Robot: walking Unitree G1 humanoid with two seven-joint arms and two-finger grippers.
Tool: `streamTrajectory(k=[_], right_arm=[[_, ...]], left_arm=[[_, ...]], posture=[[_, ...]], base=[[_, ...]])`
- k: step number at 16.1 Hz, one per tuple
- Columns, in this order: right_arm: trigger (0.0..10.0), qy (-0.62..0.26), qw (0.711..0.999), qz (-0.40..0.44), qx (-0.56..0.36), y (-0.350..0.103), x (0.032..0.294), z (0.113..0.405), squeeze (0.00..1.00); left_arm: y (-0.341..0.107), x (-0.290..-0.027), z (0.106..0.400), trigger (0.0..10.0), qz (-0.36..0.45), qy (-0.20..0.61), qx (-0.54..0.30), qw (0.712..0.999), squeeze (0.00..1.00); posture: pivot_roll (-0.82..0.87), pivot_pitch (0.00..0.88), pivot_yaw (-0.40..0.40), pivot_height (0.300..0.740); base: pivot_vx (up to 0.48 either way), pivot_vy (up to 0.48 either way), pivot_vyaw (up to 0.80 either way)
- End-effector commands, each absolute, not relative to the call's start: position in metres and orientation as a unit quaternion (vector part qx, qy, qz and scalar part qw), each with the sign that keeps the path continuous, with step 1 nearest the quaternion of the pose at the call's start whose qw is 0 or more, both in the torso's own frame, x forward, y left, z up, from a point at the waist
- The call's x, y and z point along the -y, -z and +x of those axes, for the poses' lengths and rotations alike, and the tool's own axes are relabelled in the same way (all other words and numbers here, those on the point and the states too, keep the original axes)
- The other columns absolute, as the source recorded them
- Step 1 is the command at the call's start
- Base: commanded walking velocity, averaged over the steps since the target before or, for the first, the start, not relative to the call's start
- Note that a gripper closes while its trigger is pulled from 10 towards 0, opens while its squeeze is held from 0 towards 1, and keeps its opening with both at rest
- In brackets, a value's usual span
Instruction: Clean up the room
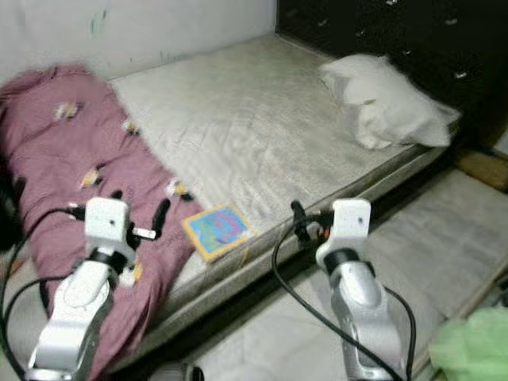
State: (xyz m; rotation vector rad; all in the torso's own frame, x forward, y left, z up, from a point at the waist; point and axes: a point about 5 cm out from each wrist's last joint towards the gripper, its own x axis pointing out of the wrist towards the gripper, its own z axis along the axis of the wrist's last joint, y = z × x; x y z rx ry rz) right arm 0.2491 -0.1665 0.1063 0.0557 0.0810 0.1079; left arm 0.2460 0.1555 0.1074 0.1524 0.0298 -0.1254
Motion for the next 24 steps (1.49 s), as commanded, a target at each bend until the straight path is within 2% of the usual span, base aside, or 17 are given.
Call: streamTrajectory(k=[1,11,14,24], right_arm=[[10.0,-0.047,0.998,0.031,-0.032,-0.1092,0.1666,0.2526,0.00],[10.0,-0.051,0.998,0.027,-0.029,-0.1086,0.1651,0.2558,0.00],[10.0,-0.028,0.999,0.026,-0.021,-0.1110,0.1690,0.2581,0.00],[10.0,-0.024,0.999,0.020,-0.016,-0.1106,0.1705,0.2582,0.00]], left_arm=[[-0.1094,-0.1566,0.2473,10.0,0.077,0.064,-0.013,0.995,0.00],[-0.1101,-0.1538,0.2466,10.0,0.071,0.075,-0.010,0.995,0.00],[-0.1114,-0.1519,0.2477,10.0,0.063,0.086,-0.007,0.994,0.00],[-0.1121,-0.1516,0.2465,10.0,0.058,0.094,-0.007,0.994,0.00]], posture=[[-0.03,0.000,0.023,0.740],[-0.03,0.000,0.016,0.740],[-0.03,0.000,0.015,0.740],[-0.03,0.000,0.018,0.740]], base=[[0.000,0.000,0.80],[0.000,0.000,0.79],[0.000,0.000,0.00],[0.342,0.000,0.00]])
